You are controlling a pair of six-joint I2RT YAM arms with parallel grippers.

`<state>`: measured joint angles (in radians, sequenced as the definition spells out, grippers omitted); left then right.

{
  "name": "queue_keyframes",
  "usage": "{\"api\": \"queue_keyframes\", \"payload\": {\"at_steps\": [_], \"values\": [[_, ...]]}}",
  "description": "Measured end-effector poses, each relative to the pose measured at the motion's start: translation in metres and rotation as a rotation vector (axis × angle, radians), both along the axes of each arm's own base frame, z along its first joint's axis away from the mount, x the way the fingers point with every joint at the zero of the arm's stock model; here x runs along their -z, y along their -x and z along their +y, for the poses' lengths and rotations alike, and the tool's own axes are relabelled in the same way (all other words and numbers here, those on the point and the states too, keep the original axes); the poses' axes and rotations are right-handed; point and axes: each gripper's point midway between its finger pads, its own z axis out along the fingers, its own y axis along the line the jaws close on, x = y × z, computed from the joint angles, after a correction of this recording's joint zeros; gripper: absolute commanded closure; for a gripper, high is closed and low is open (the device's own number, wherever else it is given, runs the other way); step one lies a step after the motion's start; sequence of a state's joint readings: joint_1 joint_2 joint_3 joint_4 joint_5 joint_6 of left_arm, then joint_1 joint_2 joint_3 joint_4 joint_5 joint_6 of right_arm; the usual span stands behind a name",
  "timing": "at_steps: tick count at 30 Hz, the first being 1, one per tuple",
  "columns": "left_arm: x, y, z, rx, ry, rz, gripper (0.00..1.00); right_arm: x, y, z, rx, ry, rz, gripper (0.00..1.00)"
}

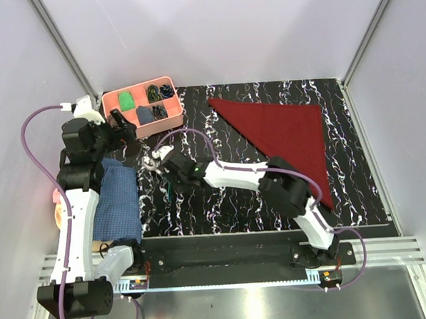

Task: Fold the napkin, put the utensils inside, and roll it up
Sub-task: Grab a utensil with the right arm, then place the utensil onto the napkin

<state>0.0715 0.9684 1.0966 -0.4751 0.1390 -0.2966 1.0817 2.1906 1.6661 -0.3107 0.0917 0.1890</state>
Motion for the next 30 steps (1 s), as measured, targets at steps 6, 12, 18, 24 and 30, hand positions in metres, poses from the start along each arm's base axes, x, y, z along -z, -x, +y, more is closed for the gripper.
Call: {"api": "queue_keyframes", "payload": {"at_steps": [6,12,18,24,30], "values": [[0.0,0.0,0.0,0.0,0.0,0.0,0.01,-0.05,-0.003,-0.03,0.052,-0.042,-0.093,1.0],[0.0,0.0,0.0,0.0,0.0,-0.002,0.01,-0.082,-0.019,-0.092,0.153,-0.032,-0.175,1.0],[0.001,-0.001,0.0,0.0,0.001,-0.003,0.01,-0.099,-0.054,-0.192,0.309,0.045,-0.225,1.0],[0.008,-0.003,-0.002,0.006,0.015,0.02,0.01,-0.123,-0.076,-0.282,0.362,0.114,-0.285,1.0],[0.017,-0.008,-0.003,0.013,0.026,0.051,0.01,-0.106,-0.097,-0.352,0.397,0.165,-0.231,1.0]]}}
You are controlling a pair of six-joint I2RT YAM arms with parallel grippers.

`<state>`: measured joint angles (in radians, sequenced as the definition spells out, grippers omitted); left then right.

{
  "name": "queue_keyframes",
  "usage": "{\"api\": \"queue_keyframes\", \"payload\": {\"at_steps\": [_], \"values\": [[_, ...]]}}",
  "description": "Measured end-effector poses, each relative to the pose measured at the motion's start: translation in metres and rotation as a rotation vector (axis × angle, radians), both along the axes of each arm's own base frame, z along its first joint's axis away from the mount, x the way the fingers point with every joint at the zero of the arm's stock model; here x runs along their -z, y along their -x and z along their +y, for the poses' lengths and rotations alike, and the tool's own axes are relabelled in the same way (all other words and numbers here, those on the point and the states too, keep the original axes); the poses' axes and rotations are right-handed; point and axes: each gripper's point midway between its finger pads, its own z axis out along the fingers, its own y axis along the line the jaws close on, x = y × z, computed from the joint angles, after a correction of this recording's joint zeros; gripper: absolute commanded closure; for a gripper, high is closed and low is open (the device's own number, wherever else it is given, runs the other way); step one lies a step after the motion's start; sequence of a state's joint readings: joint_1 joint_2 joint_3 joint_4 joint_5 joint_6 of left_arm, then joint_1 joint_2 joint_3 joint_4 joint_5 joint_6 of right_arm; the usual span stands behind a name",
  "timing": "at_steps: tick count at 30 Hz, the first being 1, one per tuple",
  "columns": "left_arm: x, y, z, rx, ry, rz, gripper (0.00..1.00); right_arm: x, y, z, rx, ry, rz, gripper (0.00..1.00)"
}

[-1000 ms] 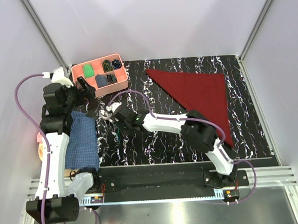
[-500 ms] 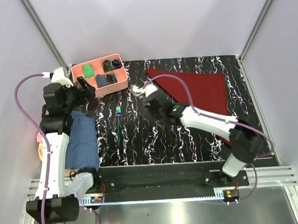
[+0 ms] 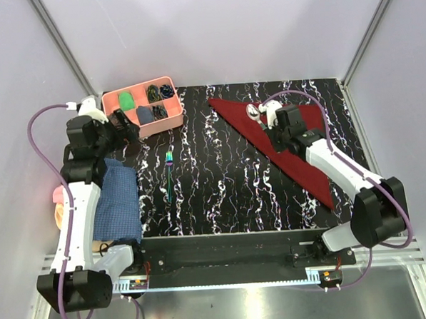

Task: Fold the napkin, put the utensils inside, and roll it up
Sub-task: Place the utensil onto the napkin

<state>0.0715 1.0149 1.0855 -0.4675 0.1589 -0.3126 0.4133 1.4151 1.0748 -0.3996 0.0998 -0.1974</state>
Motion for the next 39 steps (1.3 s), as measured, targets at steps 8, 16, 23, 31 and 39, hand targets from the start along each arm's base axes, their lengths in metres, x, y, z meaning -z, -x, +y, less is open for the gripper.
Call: {"api": "queue_keyframes", "payload": {"at_steps": [8,16,23,31,39], "values": [[0.011,-0.005,-0.004,0.023,0.015,0.036,0.01,0.041,-0.009,-0.026,-0.095,0.064,0.105,1.0],[0.015,-0.008,-0.005,0.028,0.019,0.049,0.01,0.09,-0.017,-0.06,-0.123,0.089,0.229,1.0],[0.02,-0.01,-0.005,0.028,0.02,0.063,0.01,0.116,-0.021,-0.062,-0.158,0.095,0.274,1.0],[0.026,-0.013,-0.006,0.034,0.025,0.08,0.01,0.127,-0.027,-0.064,-0.165,0.11,0.277,0.8],[0.026,-0.013,-0.006,0.037,0.027,0.082,0.01,0.126,-0.03,-0.072,-0.124,0.137,0.274,0.51]]}}
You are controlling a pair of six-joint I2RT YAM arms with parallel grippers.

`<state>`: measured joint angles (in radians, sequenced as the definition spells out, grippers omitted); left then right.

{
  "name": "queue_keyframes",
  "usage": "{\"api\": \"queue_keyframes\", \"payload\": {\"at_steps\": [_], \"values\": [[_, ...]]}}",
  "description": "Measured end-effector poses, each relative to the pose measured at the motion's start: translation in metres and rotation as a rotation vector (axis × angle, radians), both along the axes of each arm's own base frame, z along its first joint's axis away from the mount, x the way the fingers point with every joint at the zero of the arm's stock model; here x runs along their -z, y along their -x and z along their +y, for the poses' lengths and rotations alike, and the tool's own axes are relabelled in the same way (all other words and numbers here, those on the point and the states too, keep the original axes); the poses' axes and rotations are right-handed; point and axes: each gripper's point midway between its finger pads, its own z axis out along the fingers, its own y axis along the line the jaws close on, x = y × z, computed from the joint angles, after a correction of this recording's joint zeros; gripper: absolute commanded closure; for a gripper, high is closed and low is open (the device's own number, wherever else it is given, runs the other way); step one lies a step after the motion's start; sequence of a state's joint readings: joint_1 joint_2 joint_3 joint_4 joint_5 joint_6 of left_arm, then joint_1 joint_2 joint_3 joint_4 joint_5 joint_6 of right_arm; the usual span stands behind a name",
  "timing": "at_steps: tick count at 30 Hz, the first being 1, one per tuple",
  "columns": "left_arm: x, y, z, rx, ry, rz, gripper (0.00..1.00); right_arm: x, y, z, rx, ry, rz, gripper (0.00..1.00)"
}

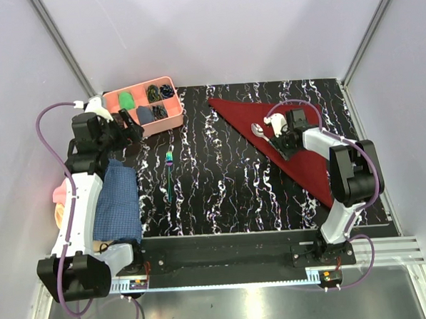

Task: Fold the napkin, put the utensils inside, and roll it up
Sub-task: Place the utensil onto the napkin, then grab a utensil with the right arm

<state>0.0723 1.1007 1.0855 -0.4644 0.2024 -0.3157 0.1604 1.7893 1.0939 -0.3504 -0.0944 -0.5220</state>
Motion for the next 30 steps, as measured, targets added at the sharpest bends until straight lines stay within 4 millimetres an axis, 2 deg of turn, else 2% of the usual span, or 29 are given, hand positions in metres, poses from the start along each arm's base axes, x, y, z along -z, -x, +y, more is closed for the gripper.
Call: {"api": "queue_keyframes", "payload": {"at_steps": [4,7,9,13,14,16,19,22,25,30], "values": [[0.0,0.0,-0.001,0.002,0.004,0.0,0.01,-0.01,-0.003,-0.001,0.024,-0.002,-0.024,0.51],[0.0,0.0,-0.001,0.001,0.006,0.001,0.01,-0.031,-0.008,0.001,0.047,-0.026,-0.071,0.51],[0.001,0.0,-0.001,-0.001,0.007,0.003,0.04,-0.058,-0.014,0.005,0.069,-0.065,-0.128,0.5],[0.01,-0.005,-0.003,-0.003,-0.002,0.03,0.09,-0.126,-0.025,0.018,0.11,-0.188,-0.275,0.49],[0.016,-0.007,-0.007,0.009,-0.003,0.047,0.09,-0.148,-0.026,0.023,0.119,-0.236,-0.318,0.49],[0.031,-0.009,-0.016,0.025,-0.015,0.088,0.11,-0.175,-0.026,0.031,0.132,-0.311,-0.371,0.49],[0.065,-0.009,-0.036,0.066,-0.05,0.196,0.12,-0.203,-0.021,0.043,0.144,-0.425,-0.407,0.49],[0.104,-0.009,-0.047,0.098,-0.085,0.318,0.14,-0.211,-0.015,0.055,0.146,-0.516,-0.399,0.49],[0.14,-0.003,-0.043,0.09,-0.108,0.444,0.14,-0.206,-0.008,0.064,0.146,-0.579,-0.364,0.48],[0.173,0.013,-0.042,0.07,-0.093,0.552,0.14,-0.188,0.006,0.074,0.138,-0.637,-0.294,0.48]]}}
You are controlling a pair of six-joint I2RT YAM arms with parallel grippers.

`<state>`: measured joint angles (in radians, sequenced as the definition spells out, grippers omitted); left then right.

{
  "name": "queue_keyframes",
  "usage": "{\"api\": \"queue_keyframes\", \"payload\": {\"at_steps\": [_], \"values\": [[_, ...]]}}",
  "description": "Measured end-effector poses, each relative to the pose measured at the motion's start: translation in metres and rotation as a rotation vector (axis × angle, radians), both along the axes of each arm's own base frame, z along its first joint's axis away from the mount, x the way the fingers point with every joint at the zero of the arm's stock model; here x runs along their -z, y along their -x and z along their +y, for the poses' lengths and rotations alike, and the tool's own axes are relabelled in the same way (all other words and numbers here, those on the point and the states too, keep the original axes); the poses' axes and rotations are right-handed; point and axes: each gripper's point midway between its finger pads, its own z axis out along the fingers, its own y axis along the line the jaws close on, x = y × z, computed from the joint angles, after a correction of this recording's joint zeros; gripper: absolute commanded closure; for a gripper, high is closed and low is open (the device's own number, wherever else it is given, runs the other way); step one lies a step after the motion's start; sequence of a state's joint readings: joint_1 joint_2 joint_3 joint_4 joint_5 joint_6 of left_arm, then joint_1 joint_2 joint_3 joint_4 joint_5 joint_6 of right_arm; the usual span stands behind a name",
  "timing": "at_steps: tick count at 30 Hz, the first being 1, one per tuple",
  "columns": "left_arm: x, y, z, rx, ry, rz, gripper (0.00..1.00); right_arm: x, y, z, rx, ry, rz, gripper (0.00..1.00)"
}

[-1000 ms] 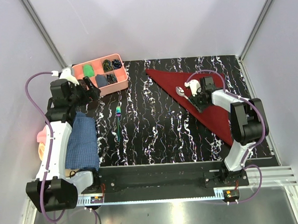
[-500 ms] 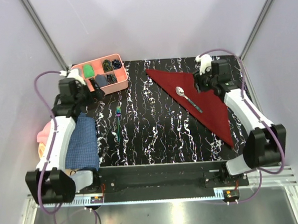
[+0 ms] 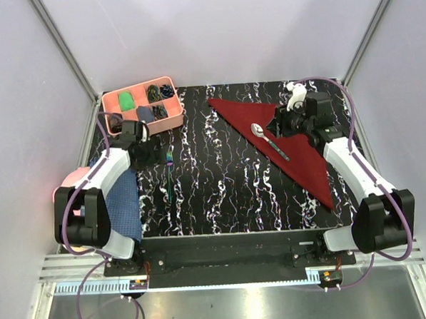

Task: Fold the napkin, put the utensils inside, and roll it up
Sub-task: Grab a utensil with the right arm

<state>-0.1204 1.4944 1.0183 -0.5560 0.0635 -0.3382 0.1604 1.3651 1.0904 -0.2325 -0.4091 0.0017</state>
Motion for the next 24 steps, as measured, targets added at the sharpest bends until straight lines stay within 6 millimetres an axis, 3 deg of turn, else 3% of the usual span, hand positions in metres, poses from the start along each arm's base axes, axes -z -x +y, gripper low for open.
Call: {"api": "queue_keyframes", "payload": {"at_steps": [5,12,24], "values": [[0.024,0.013,-0.005,-0.051,0.038,0.038,0.07,0.006,0.007,0.009,-0.038,-0.046,0.019,0.48],[0.059,0.029,-0.017,-0.12,0.089,0.075,0.01,-0.001,0.008,0.017,-0.075,-0.086,0.005,0.47],[0.051,-0.014,-0.068,-0.071,0.217,-0.091,0.01,-0.005,0.012,0.022,-0.095,-0.113,0.003,0.47]]}}
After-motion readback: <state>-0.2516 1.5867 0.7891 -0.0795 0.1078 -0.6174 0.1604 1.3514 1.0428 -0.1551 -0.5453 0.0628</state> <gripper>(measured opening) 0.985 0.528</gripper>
